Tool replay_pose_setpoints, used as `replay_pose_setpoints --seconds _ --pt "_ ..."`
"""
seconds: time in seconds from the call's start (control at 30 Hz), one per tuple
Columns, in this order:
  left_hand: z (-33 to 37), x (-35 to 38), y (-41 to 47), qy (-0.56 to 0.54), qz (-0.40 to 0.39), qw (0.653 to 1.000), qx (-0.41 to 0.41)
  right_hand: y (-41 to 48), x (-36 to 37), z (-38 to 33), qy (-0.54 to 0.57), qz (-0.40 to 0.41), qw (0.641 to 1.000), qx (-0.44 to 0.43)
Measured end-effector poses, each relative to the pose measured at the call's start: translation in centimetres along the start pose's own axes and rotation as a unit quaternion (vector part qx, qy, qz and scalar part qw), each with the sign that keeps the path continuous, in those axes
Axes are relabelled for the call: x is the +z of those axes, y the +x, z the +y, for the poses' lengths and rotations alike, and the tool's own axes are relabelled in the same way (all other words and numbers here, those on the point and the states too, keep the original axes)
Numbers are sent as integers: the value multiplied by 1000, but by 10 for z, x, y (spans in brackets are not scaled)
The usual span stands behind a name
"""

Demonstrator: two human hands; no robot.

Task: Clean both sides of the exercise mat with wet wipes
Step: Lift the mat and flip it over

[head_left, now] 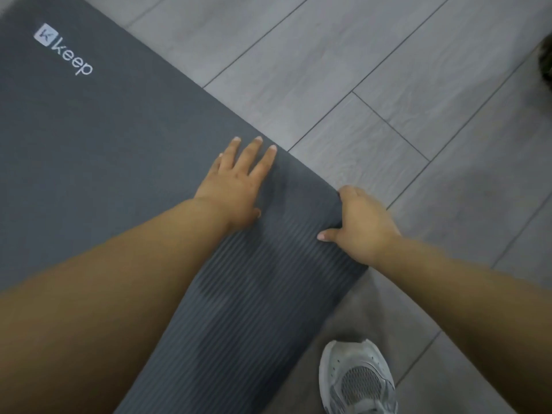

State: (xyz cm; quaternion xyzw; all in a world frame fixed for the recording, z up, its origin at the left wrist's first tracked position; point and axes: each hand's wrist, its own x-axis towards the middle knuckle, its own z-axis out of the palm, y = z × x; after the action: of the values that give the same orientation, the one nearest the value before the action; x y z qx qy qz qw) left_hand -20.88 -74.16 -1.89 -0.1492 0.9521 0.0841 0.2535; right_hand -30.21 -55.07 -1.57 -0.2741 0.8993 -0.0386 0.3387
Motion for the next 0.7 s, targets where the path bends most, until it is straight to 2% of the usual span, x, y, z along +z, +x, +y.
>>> replay_pose_setpoints --seconds 0.17,0.23,0.3,0.4,0.47,0.7 --pt "-3 -26 22 91 18 994 65 -32 13 8 20 130 981 -141" --pt "-10 -37 26 98 14 992 80 -39 17 16 29 160 973 -166" --pt "-15 -48 27 110 20 989 94 -38 18 22 39 148 979 -136" --pt "-18 -63 20 158 29 982 95 -34 10 12 53 101 992 -46" --pt "-18 -71 8 201 36 974 96 -31 1 -4 70 95 993 -23" --pt "-40 -128 -71 153 -32 988 -8 -73 -49 -56 77 166 980 -75"
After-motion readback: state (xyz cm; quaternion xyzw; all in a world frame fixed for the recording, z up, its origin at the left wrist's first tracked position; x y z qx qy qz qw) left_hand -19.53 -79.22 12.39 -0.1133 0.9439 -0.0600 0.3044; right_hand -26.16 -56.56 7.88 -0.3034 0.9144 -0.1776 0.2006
